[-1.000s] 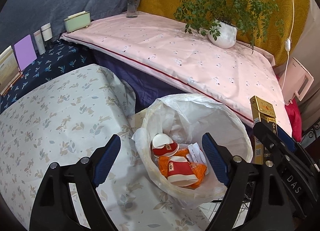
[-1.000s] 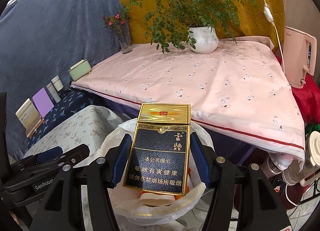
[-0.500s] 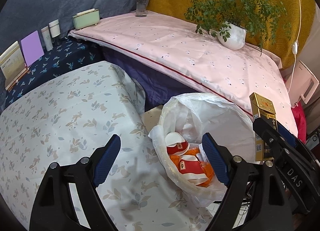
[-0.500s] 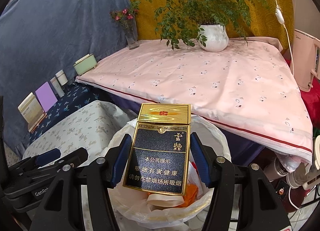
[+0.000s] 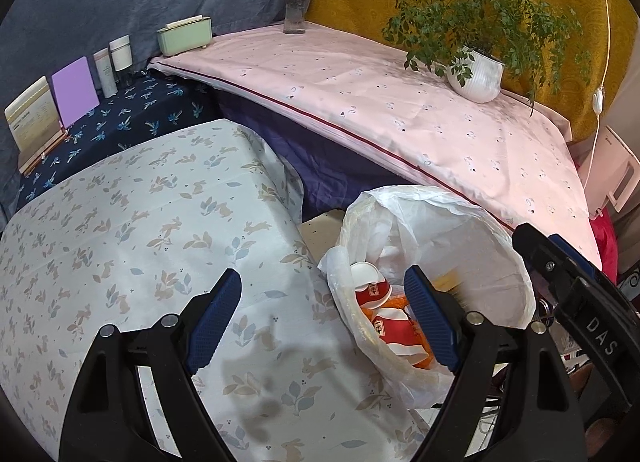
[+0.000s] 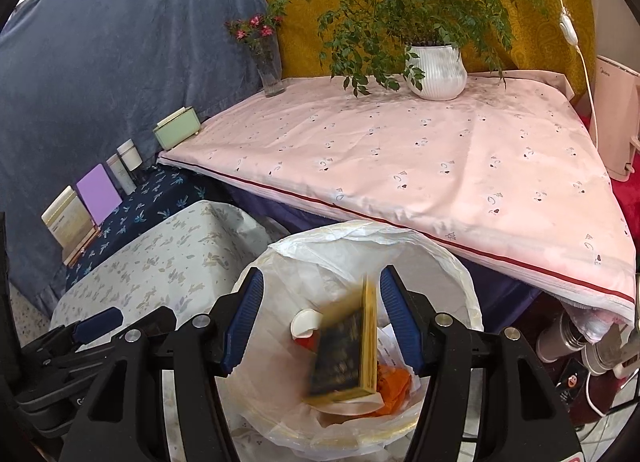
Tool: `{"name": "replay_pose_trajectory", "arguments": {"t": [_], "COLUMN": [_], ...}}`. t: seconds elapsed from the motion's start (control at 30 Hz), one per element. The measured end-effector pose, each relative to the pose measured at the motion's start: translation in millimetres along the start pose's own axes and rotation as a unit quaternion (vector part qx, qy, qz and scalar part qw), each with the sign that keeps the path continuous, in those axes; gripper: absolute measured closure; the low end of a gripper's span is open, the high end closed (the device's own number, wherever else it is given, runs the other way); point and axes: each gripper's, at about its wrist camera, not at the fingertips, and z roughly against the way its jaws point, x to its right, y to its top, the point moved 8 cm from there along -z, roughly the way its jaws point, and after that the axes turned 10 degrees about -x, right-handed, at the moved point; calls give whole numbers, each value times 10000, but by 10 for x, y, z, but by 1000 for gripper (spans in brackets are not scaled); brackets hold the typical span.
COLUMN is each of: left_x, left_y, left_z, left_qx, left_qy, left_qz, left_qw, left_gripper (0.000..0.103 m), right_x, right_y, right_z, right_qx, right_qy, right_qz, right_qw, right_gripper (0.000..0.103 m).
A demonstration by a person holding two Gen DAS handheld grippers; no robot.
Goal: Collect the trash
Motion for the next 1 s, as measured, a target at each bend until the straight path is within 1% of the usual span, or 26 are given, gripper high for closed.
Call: {"name": "replay_pose_trajectory", "arguments": {"t": [0.43,0.5,0.57,0.63,1.0], "left_x": [-142,-158,-173,-186,-257], "left_y": [-92,-117,-144,-173,-352], "left_z": [192,224,259,289,379], "left_qx": [100,116,143,162,140], "left_qy": [92,109,147,179,323], "left_qz": [115,119,116,103,84], "left_qw": [9998,9998,9997,9997,9993], "left_gripper": [21,21,17,17,16], "right_x": [-165,-183,-199,-210,-279], "right_y": [-53,-75,-102,-138,-356], "right_z": [227,264,292,315,422], "right_qx": [64,66,64,38,-27], "right_qy": [24,28,23,26,-80], "right_qz": [200,236,272,312,479], "right_qw": [9998,9997,9996,9995,9988], "right_gripper": [44,44,44,44,32]}}
